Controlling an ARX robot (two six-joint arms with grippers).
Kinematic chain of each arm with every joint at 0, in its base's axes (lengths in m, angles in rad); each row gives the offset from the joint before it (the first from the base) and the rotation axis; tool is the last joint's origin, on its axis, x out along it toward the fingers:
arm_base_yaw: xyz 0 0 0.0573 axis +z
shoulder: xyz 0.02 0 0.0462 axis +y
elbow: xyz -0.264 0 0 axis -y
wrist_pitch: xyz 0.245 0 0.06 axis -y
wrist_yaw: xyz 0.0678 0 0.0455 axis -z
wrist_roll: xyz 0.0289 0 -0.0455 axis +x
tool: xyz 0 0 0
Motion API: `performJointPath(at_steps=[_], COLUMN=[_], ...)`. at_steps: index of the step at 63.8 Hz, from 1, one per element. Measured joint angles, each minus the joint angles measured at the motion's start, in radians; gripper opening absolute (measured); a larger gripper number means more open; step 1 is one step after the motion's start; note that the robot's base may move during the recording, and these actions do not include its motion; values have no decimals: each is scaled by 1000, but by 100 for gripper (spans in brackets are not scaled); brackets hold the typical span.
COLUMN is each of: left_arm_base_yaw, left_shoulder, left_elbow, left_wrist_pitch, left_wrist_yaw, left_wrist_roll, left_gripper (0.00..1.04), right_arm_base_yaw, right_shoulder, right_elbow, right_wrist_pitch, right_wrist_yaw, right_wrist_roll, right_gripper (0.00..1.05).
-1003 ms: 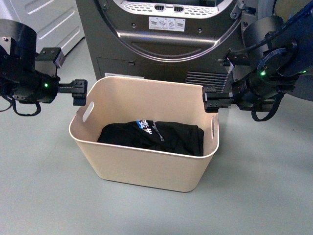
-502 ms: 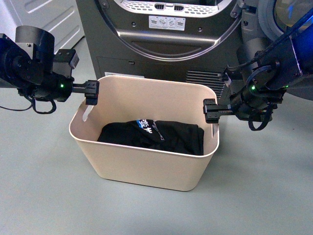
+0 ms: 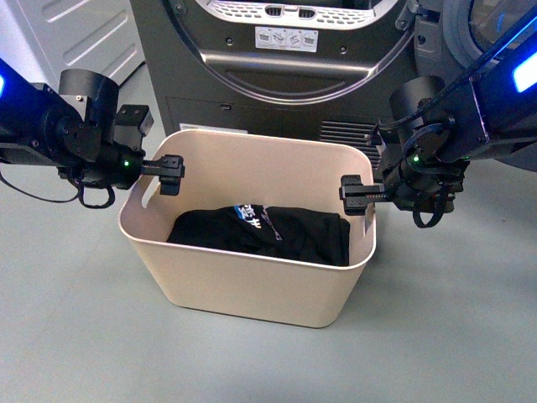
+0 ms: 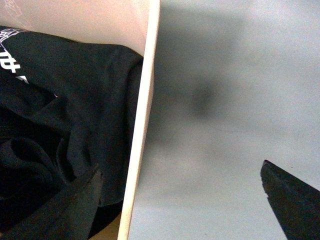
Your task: Move hamper under clothes hanger
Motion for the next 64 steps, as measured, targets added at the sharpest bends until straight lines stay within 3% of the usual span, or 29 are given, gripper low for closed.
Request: performJointPath(at_steps=[10,16,23,30,35,64], left_arm_base_yaw=[0,0,0,0,-1,4], left_shoulder=[11,10,10,-13,-35,-258], left_elbow=[0,-1,-9,-37,-61,-232], left_wrist_pitch=[1,7,9,9,14,22], left_wrist_yaw=[-3,-3,-7,-11,-7,-11], left_wrist_roll=[-6,-13,-14,-29,-47,-76], left_gripper=[61,42,26,5,4,4], right_arm_base_yaw=[10,18,27,40,44,50], right_shoulder=[8,9,9,-5,-23,-210], right_elbow=[14,14,7,-21,-48,-173], right_wrist_pitch=[-20,-22,-18,-3,3,24], right_wrist_yaw=[27,35,36,32,33,24], right_wrist_roll=[11,11,15,17,37,44], right_gripper=[66,45,31,10,2,3])
